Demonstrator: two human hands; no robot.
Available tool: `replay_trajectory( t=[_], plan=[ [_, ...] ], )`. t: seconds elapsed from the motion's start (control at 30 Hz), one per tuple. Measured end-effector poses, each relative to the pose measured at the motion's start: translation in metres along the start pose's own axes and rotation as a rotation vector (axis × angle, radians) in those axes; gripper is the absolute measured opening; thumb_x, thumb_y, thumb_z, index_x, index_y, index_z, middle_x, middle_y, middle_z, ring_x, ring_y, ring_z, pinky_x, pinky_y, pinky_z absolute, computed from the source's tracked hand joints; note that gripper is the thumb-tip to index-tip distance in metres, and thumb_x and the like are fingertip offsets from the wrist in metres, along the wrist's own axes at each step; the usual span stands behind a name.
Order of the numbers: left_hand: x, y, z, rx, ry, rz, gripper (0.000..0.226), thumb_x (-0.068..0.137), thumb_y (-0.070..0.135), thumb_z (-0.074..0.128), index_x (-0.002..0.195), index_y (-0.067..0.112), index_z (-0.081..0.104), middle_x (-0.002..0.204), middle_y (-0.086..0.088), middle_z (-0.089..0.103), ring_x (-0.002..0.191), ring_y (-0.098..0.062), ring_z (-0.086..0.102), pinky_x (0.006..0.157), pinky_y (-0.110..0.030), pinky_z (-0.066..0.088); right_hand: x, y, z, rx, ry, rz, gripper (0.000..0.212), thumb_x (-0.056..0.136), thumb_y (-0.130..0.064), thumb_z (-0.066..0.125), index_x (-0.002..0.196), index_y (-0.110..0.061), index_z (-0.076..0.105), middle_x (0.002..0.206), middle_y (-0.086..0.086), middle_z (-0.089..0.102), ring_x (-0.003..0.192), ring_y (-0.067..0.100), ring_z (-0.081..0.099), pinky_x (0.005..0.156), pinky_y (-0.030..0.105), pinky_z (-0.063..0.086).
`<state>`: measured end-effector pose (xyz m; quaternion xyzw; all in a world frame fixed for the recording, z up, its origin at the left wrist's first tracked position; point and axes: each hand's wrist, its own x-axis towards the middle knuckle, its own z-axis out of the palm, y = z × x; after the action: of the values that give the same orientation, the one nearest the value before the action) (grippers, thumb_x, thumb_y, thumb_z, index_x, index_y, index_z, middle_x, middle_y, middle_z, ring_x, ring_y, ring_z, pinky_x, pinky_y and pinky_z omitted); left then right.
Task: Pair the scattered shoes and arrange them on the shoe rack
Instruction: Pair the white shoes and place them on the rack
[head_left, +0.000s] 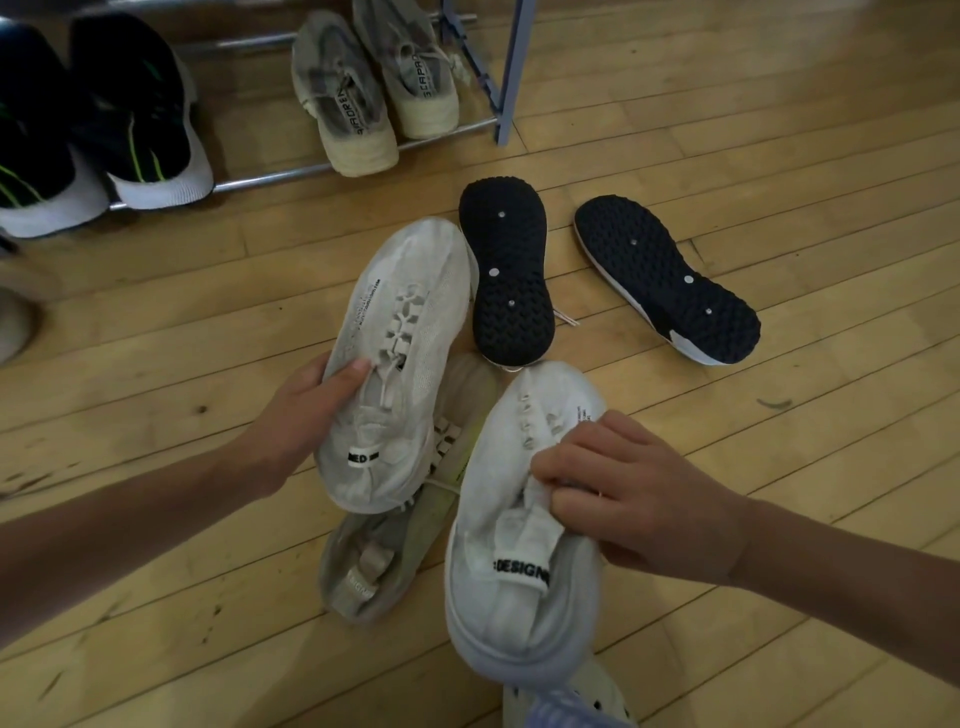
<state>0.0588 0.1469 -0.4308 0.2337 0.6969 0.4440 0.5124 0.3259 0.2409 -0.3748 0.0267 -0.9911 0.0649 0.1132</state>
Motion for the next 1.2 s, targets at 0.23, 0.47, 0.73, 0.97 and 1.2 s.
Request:
replay_trajectory(
  t=[0.23,0.47,0.73,0.97,1.2],
  plan=[
    [-0.003,0.000,0.004,0.021,-0.070,0.035,0.018,0.095,0.034,0.048,0.103,0.029,0.063,0.088,0.015,0.075,0.081,-0.004,0.071,0.067,-0.019,0.053,0.002,0.009,-0.005,0.020,-0.163,-0.021,0.032,0.074,-0.006,0.062,0.095,-0.018,0.041,0.097,0.003,0.064,0.080,0.020,0.051,0.068,0.032,0.039],
    [-0.003,-0.003,0.004,0.023,-0.078,0.039,0.019,0.095,0.033,0.047,0.105,0.027,0.063,0.089,0.011,0.075,0.080,-0.003,0.071,0.064,-0.016,0.053,0.002,0.023,-0.010,0.011,-0.385,-0.015,0.043,0.058,-0.011,0.062,0.093,-0.022,0.041,0.091,-0.004,0.054,0.078,0.012,0.037,0.068,0.026,0.022],
    [-0.002,-0.003,0.003,0.019,-0.094,0.051,0.018,0.095,0.034,0.047,0.102,0.029,0.063,0.088,0.015,0.075,0.080,-0.004,0.071,0.061,-0.014,0.054,-0.007,0.049,-0.015,-0.139,-0.409,0.161,0.043,0.051,-0.011,0.066,0.090,-0.024,0.052,0.082,-0.007,0.052,0.074,0.013,0.042,0.068,0.027,0.016],
    [0.001,-0.008,0.007,0.021,-0.070,0.026,0.019,0.094,0.035,0.048,0.105,0.028,0.063,0.095,0.008,0.074,0.085,-0.008,0.071,0.072,-0.024,0.052,0.009,0.054,-0.007,-0.251,-0.083,0.043,0.032,0.068,-0.001,0.059,0.092,-0.017,0.043,0.084,0.001,0.056,0.075,0.019,0.041,0.070,0.034,0.028],
    [-0.001,-0.022,0.008,-0.012,-0.024,-0.011,0.015,0.095,0.034,0.048,0.103,0.031,0.061,0.084,0.020,0.074,0.079,0.000,0.070,0.059,-0.011,0.053,0.033,0.062,0.037,-0.282,0.045,-0.073,0.018,0.085,-0.009,0.059,0.095,-0.017,0.046,0.095,0.001,0.066,0.077,0.020,0.061,0.072,0.033,0.045]
  ],
)
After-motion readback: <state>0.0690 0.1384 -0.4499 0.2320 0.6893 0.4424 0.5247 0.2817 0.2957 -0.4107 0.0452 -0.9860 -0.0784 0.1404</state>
